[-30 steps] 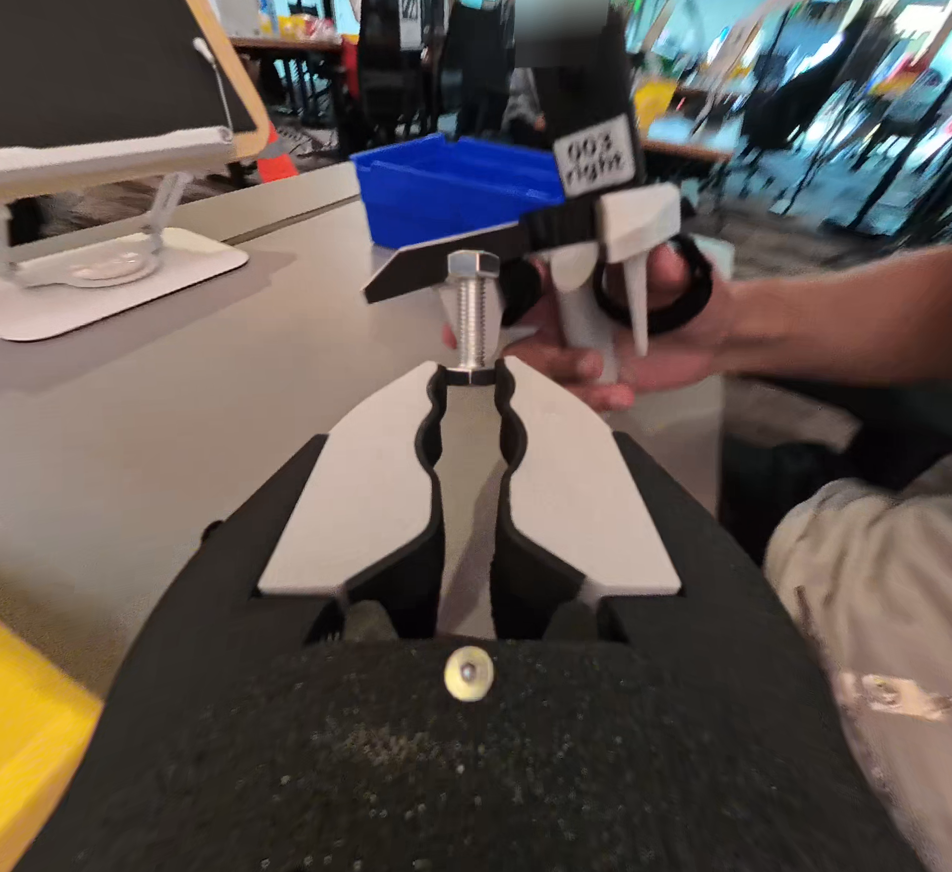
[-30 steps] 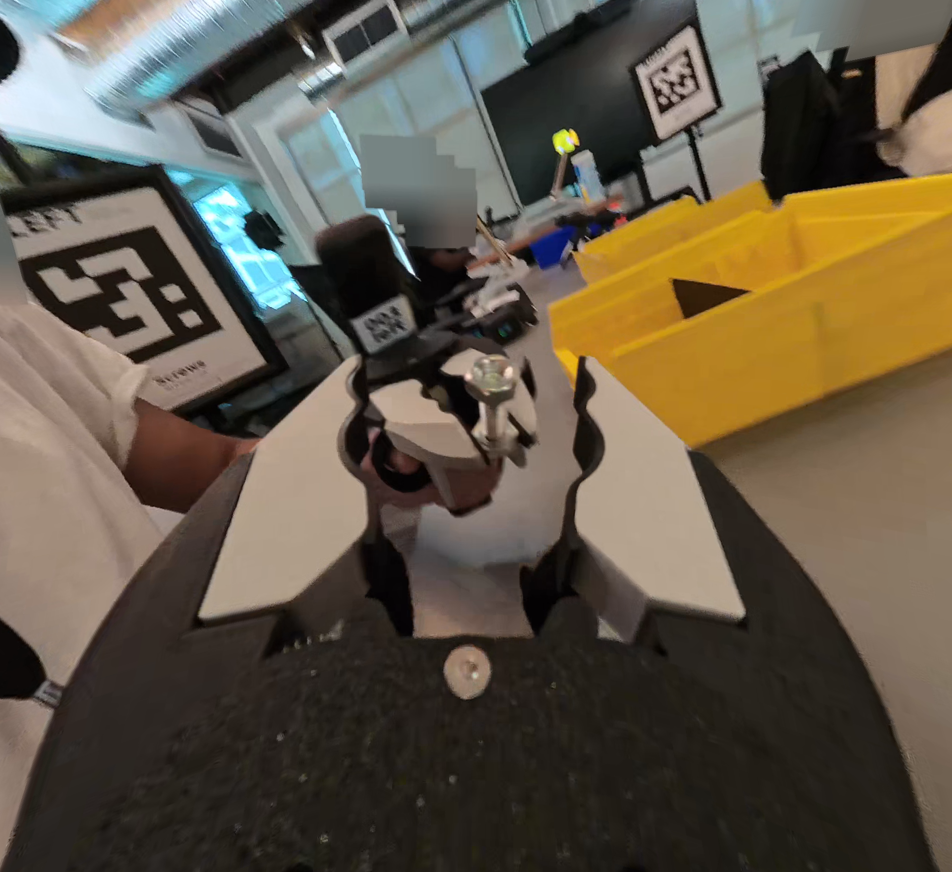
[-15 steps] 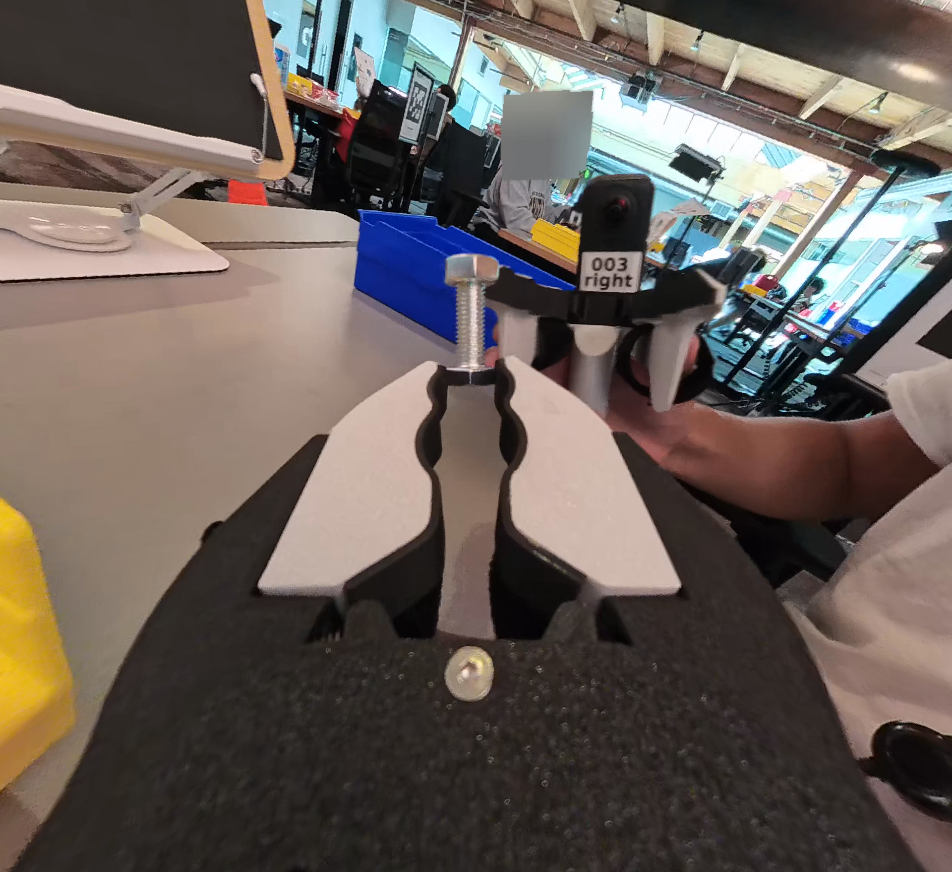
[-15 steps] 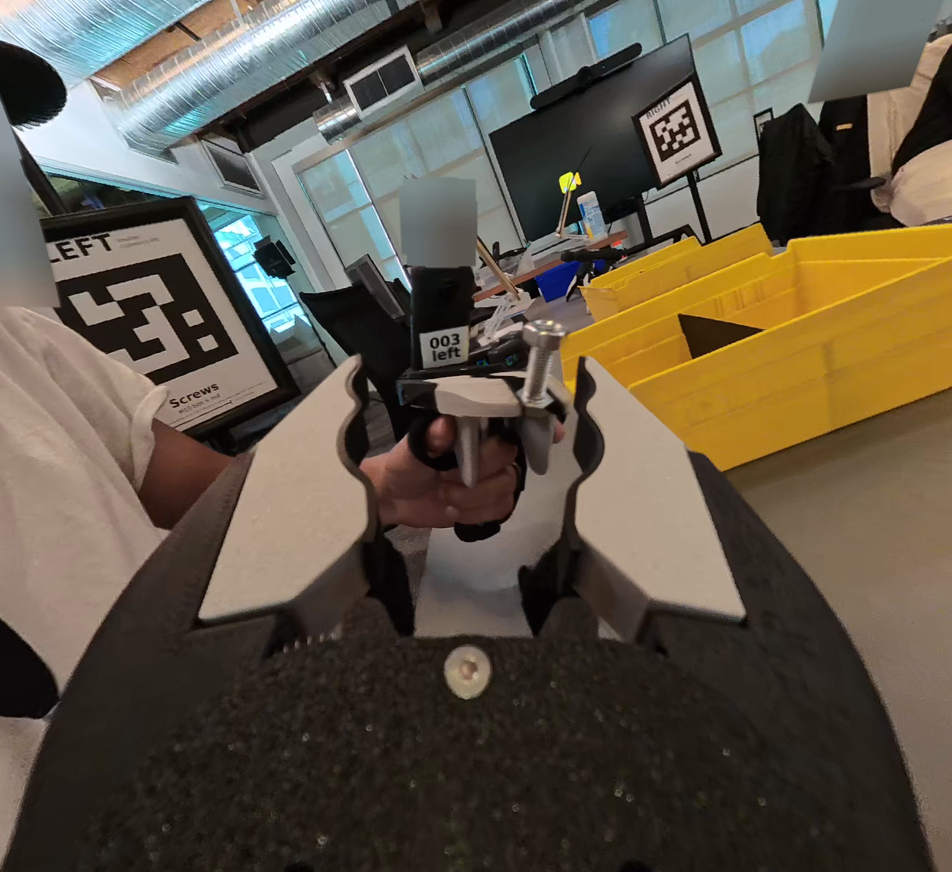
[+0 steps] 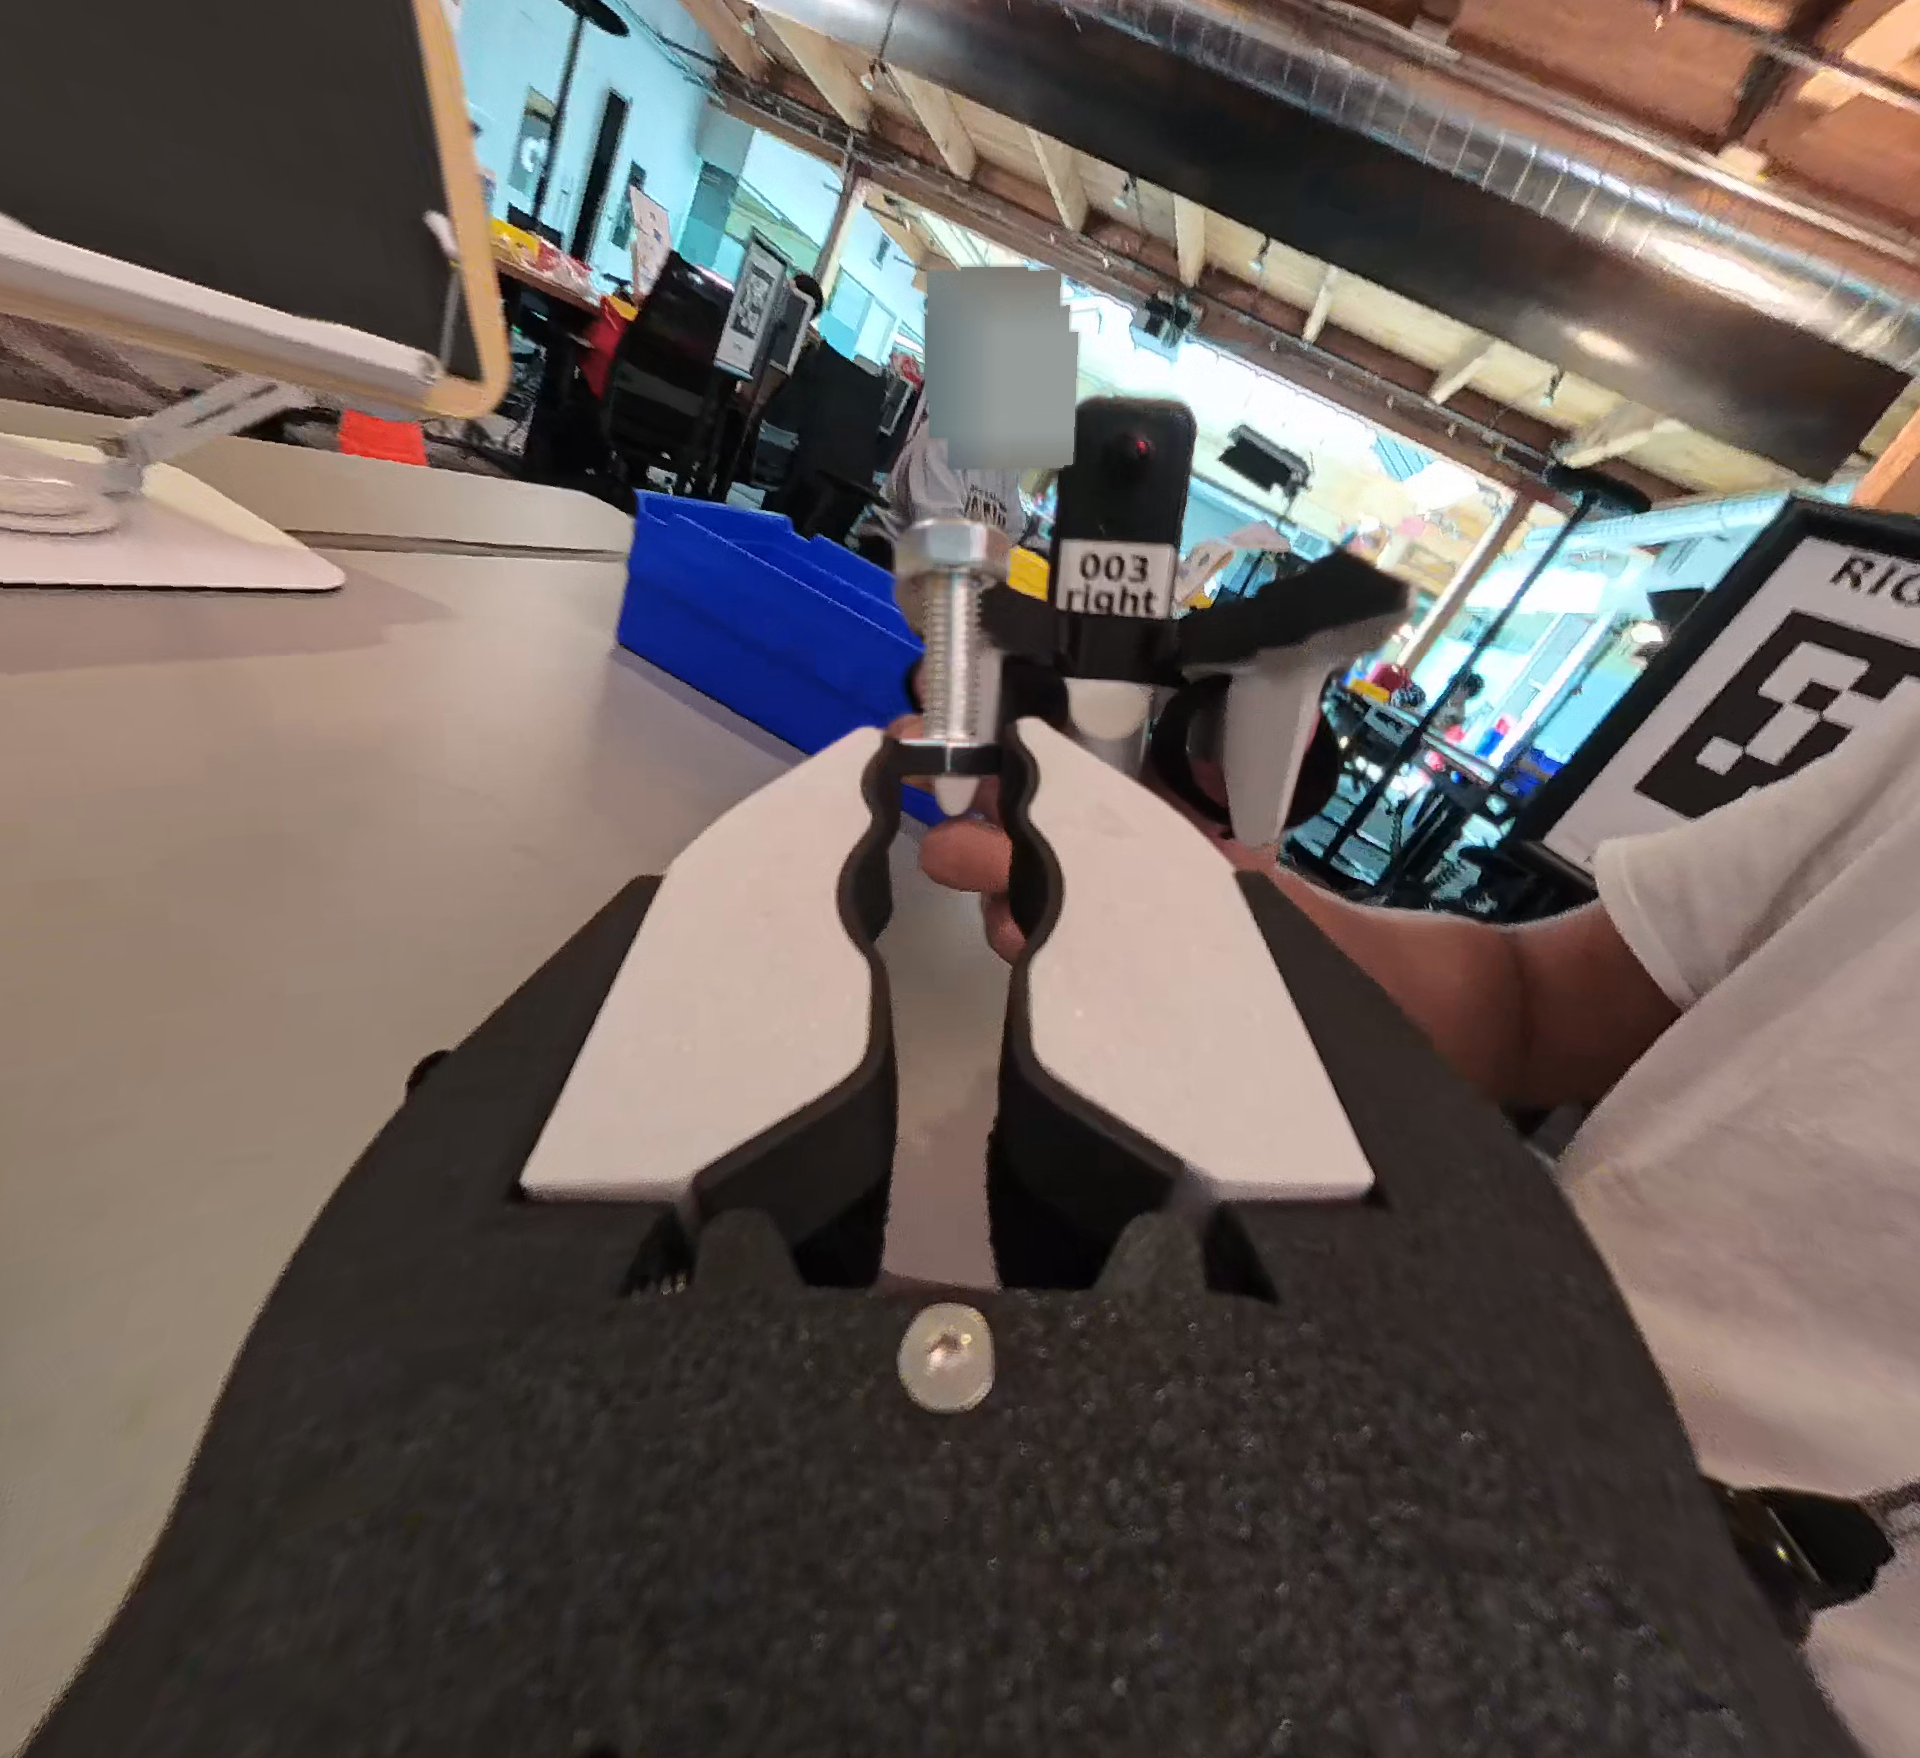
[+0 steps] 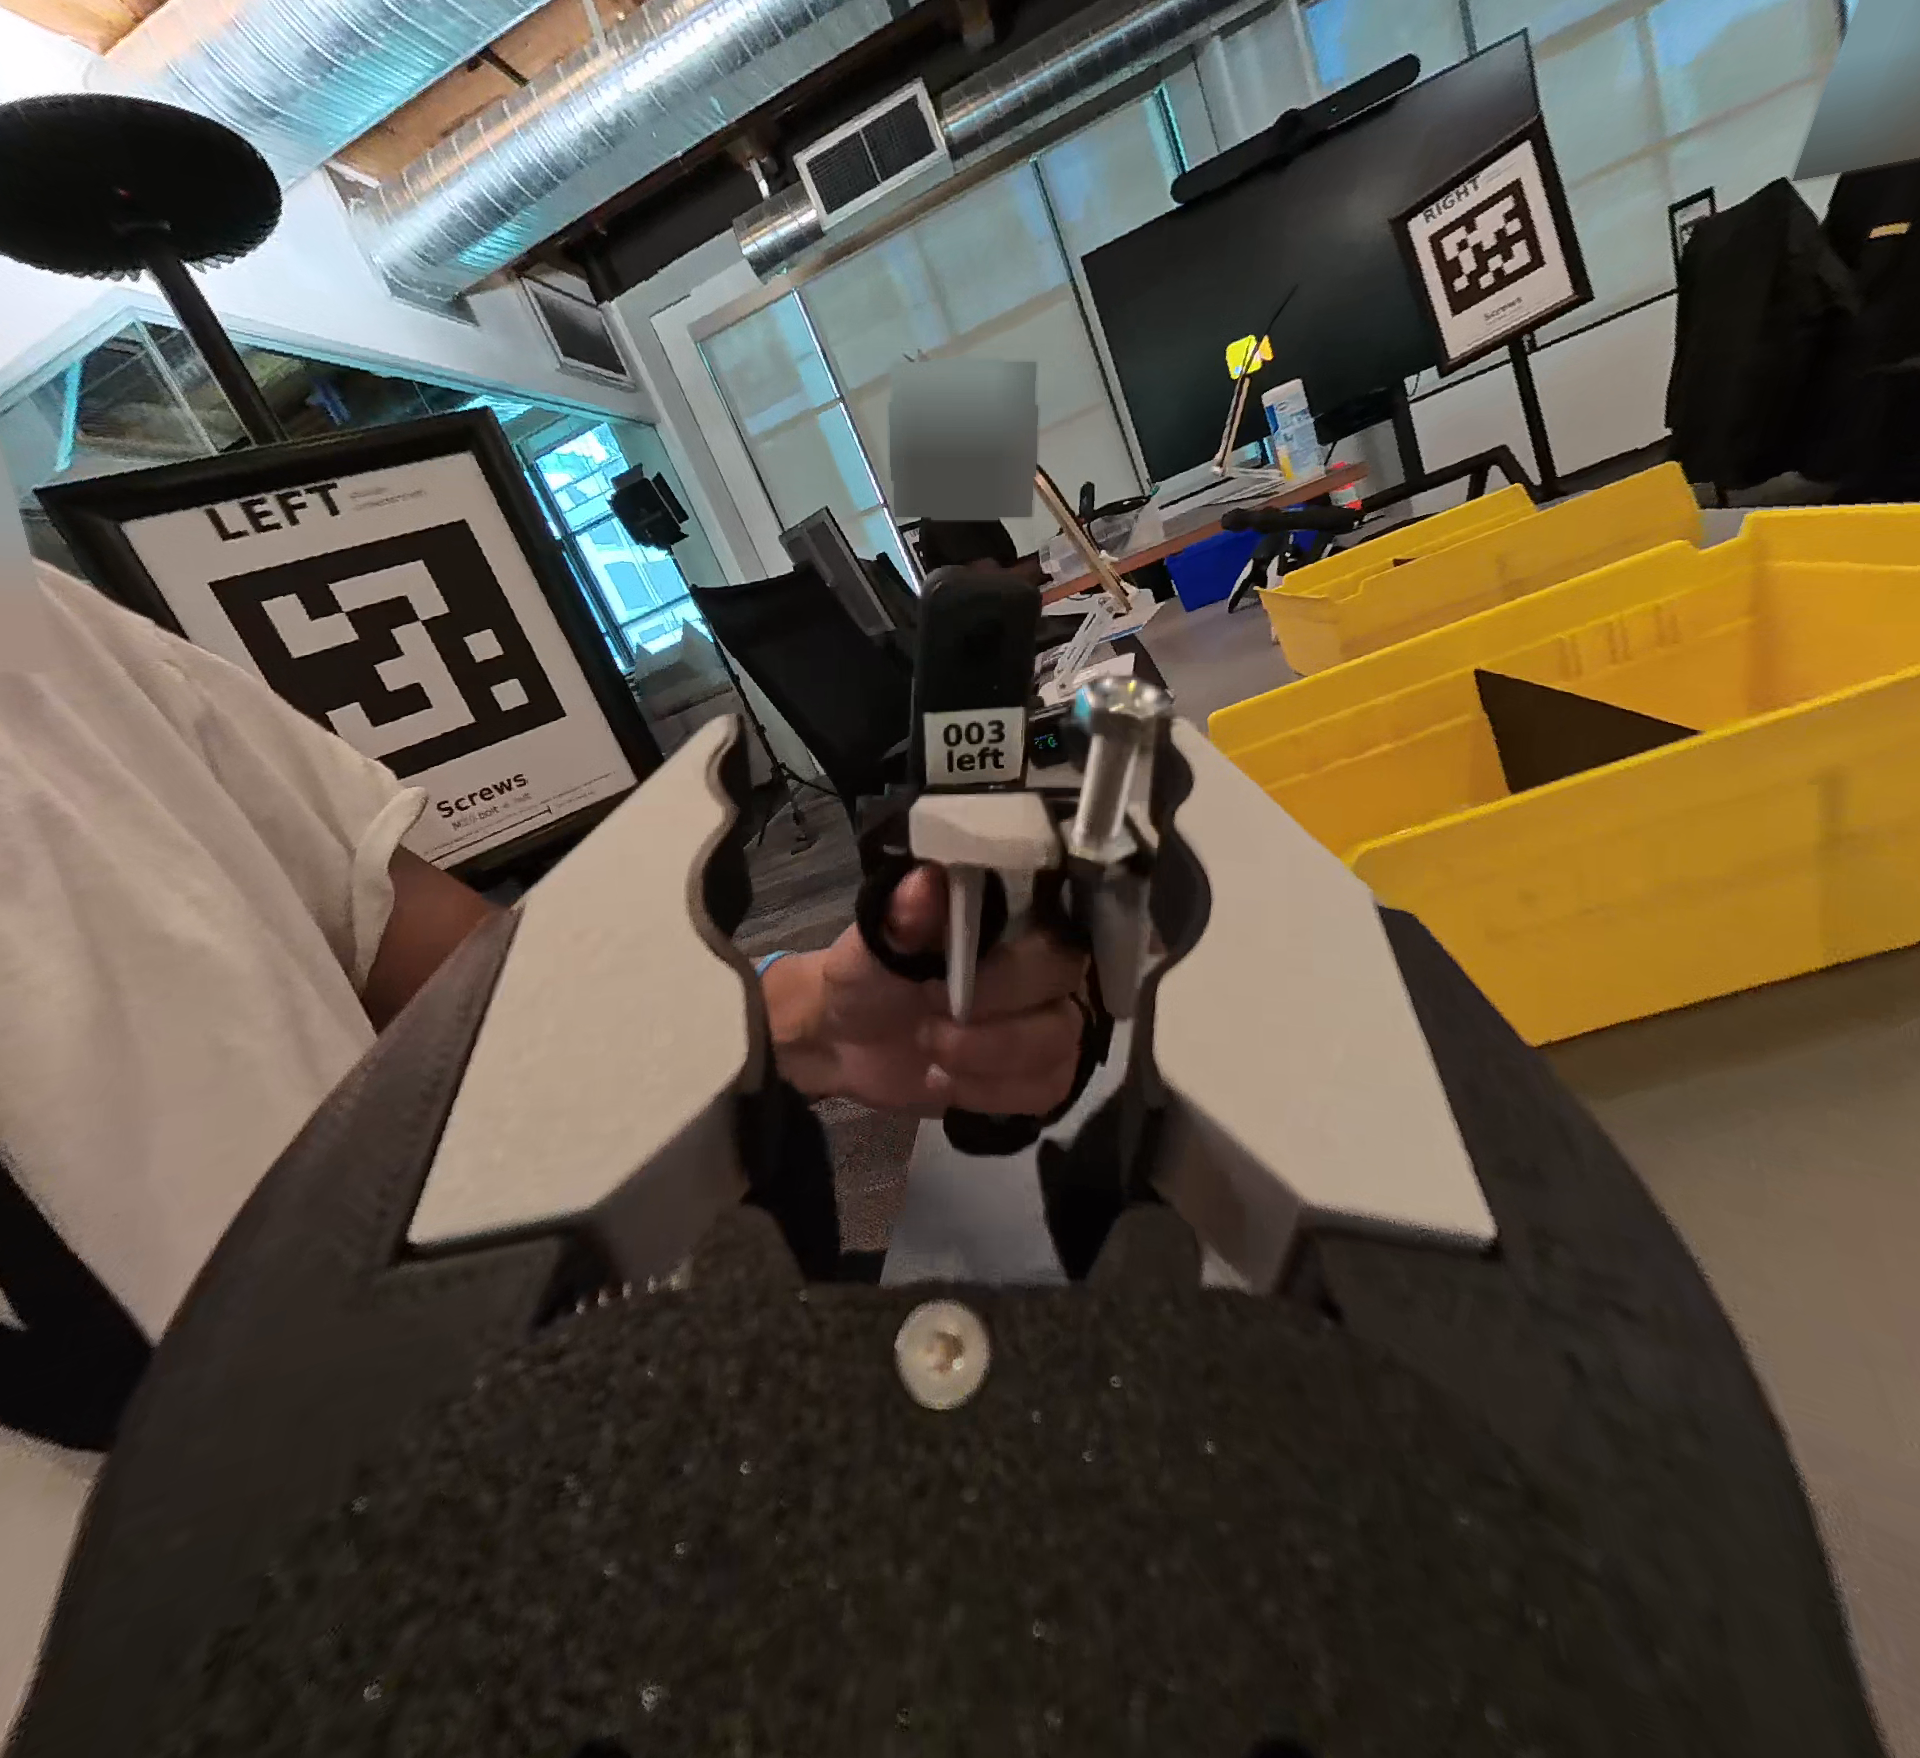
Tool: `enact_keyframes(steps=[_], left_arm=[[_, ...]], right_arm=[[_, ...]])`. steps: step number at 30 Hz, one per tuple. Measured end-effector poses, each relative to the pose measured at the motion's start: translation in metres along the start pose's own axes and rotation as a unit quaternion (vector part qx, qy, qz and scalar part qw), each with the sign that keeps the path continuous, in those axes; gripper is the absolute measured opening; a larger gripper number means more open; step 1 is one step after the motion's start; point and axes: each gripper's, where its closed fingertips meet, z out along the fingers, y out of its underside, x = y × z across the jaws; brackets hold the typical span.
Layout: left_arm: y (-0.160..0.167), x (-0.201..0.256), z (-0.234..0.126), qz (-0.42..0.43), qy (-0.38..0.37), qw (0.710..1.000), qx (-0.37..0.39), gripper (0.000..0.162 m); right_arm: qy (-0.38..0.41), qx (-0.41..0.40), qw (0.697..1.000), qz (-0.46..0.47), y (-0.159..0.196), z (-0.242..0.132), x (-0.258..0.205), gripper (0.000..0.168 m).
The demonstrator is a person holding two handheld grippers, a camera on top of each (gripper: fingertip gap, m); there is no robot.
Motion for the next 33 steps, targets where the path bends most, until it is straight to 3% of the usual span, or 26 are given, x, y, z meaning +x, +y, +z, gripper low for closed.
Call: enact_keyframes(steps=[7,13,15,18,23,29,33], left_arm=[[0.007,0.0,0.004,-0.002,0.007,1.0,-0.013,0.018],[0.016,0.012,0.014,-0.009,0.03,0.999,-0.024,0.018],[0.011,0.005,0.008,-0.012,0.023,1.0,-0.015,0.018],[-0.002,-0.01,-0.003,-0.032,0.0,0.999,0.016,0.018],[-0.006,-0.022,-0.008,-0.048,-0.012,0.998,0.027,0.017],[0.019,0.011,0.018,-0.043,0.046,0.998,-0.02,0.018],[0.015,0.004,0.015,-0.053,0.039,0.998,-0.01,0.018]], right_arm=[[0.036,0.017,0.999,0.014,0.003,-0.006,0.024,0.076],[-0.014,0.019,1.0,0.006,0.008,0.018,-0.001,0.077],[0.0,0.019,1.0,0.007,0.009,0.015,0.001,0.085],[0.002,0.034,0.999,0.01,0.004,-0.002,0.003,0.075],[0.037,0.04,0.998,0.015,0.006,-0.017,0.023,0.076],[0.02,0.043,0.998,0.042,0.01,0.006,0.022,0.084],[0.007,0.042,0.999,0.015,0.007,0.011,0.005,0.086]])
